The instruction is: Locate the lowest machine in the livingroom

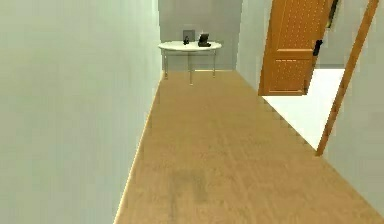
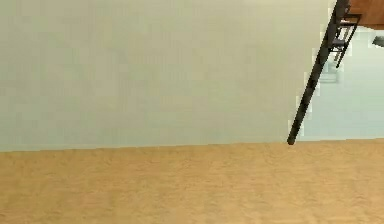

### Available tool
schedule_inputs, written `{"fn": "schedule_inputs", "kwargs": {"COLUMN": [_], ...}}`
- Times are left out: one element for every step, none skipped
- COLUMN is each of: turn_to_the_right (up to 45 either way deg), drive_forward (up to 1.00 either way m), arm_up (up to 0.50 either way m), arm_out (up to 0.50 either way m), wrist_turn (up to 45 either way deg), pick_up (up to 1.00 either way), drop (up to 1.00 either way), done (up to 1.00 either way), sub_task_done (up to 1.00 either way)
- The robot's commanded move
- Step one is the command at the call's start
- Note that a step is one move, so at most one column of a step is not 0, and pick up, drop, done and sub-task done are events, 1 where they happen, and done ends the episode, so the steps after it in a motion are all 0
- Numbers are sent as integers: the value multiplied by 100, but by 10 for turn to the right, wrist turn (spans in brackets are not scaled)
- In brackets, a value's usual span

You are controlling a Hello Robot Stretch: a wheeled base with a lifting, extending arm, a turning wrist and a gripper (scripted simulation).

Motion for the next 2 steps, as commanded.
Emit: {"fn": "schedule_inputs", "kwargs": {"turn_to_the_right": [-30,0], "drive_forward": [0,100], "arm_up": [0,0], "arm_out": [0,0], "wrist_turn": [0,0], "pick_up": [0,0], "drop": [0,0], "done": [0,0], "sub_task_done": [0,0]}}
